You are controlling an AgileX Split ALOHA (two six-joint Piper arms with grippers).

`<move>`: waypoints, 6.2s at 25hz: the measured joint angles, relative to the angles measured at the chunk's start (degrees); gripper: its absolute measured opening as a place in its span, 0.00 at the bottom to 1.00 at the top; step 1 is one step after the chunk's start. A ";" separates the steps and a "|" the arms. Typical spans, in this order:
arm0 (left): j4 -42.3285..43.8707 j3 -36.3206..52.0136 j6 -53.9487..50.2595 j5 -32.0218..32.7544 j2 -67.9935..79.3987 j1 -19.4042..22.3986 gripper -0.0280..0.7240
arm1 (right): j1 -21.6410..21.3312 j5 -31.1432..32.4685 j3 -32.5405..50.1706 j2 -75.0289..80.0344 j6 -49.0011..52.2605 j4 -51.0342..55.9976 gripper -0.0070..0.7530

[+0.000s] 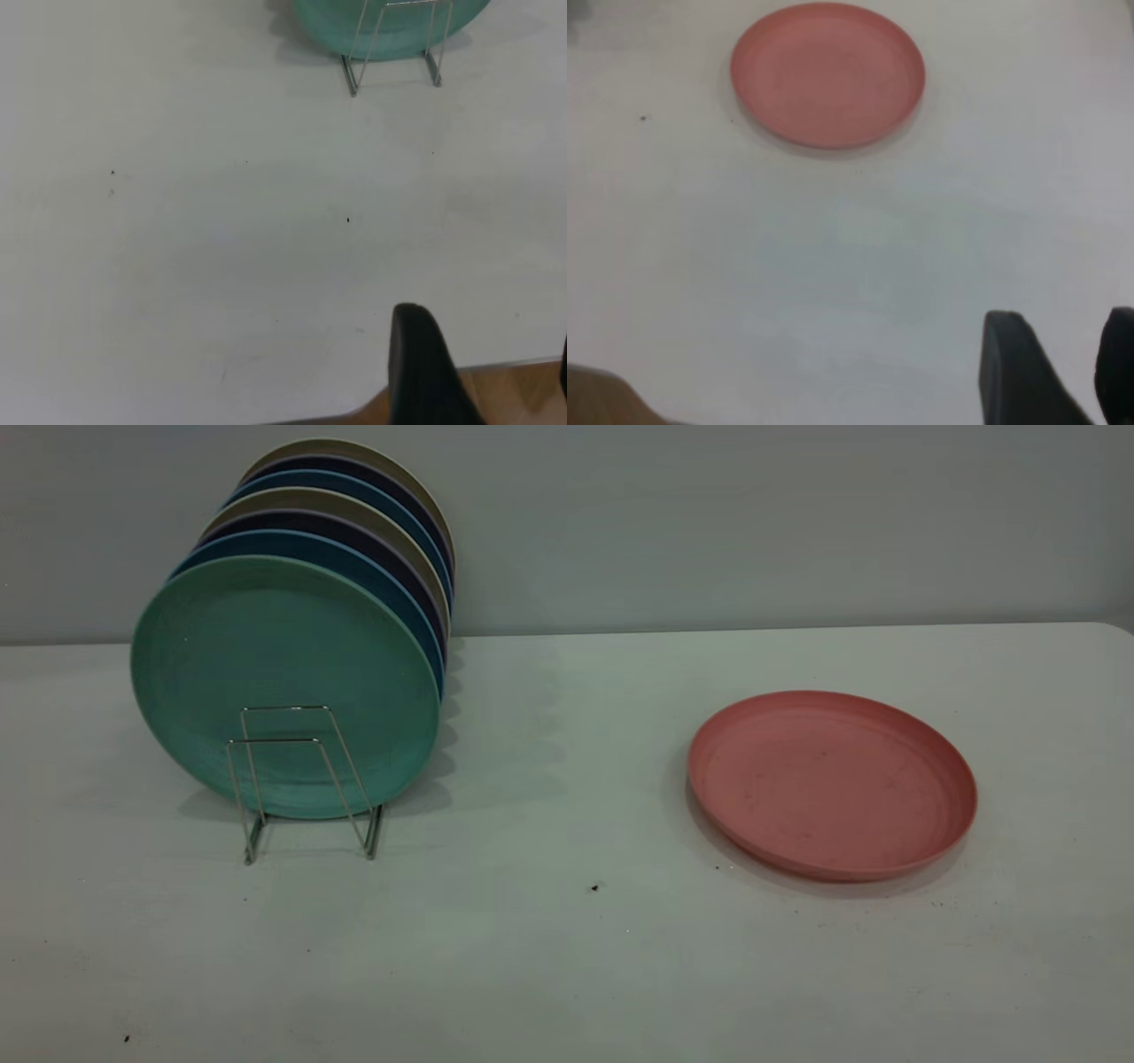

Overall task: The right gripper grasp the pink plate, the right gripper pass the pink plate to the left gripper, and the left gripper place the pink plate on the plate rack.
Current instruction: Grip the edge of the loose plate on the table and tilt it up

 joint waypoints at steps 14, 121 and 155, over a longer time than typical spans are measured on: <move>0.00 0.00 0.00 0.00 0.00 0.00 0.57 | 0.00 0.00 0.00 0.00 0.00 0.00 0.32; -53.48 -6.72 46.40 -27.56 63.38 0.00 0.66 | -17.07 -31.64 -38.16 128.30 -59.38 69.00 0.49; -53.61 -6.72 45.72 -25.76 64.08 0.00 0.65 | -14.61 -24.60 -45.29 139.17 -58.30 70.18 0.03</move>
